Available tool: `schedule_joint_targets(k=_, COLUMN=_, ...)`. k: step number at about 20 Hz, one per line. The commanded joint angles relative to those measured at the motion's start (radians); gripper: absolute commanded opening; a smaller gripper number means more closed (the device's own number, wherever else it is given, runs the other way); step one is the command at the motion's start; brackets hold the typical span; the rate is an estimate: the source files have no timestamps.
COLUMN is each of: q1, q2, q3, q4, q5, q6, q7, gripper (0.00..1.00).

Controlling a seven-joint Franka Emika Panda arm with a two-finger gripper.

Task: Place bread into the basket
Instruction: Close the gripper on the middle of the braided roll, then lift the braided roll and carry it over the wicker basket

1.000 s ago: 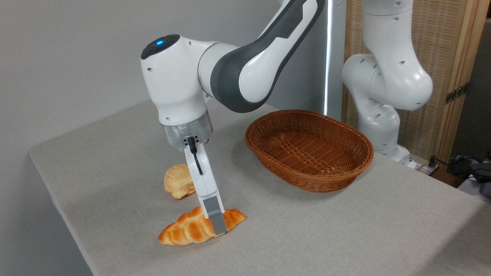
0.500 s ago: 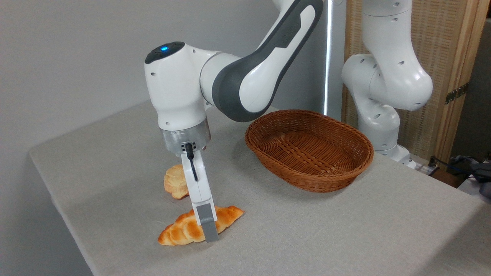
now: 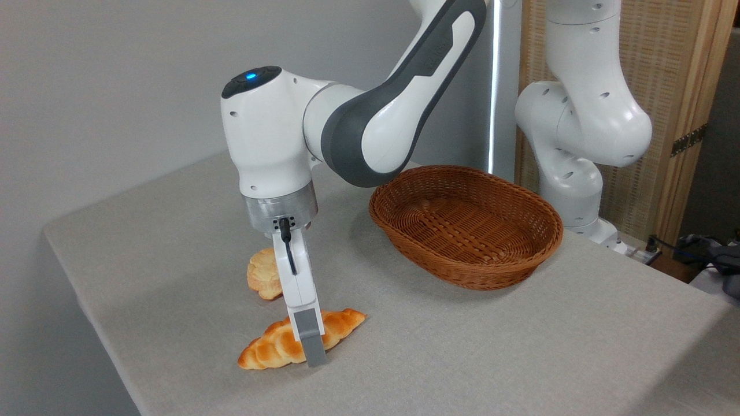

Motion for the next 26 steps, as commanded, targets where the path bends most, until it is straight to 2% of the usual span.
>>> schedule_joint_targets(k=1, q1=-0.004, q2=0.017, q3=-0.007, q4=-0.005, q5=0.015, q6=0.038, q7=-0.001, gripper=0.50)
schedule_joint_targets(k=6, q1=-0.004, q2=0.012, q3=-0.007, q4=-0.003, q5=0.013, q6=0.029, q7=-0.001, gripper=0.39)
schedule_joint_targets(k=15, q1=-0.004, q2=0.001, q3=-0.007, q4=0.003, q5=0.003, q6=-0.005, q7=-0.004, gripper=0.39)
schedule_joint_targets(k=19, q1=-0.003, q2=-0.046, q3=-0.006, q4=0.030, q5=0.001, q6=-0.117, q7=-0.003, gripper=0.39)
schedule_joint_targets(k=23, q1=-0.003, q2=-0.052, q3=-0.003, q4=0.098, q5=0.003, q6=-0.226, q7=0.000, gripper=0.39)
schedule_joint_targets(k=26, q1=-0.003, q2=-0.112, q3=-0.006, q4=0.112, q5=0.001, q6=-0.310, q7=-0.007, gripper=0.39)
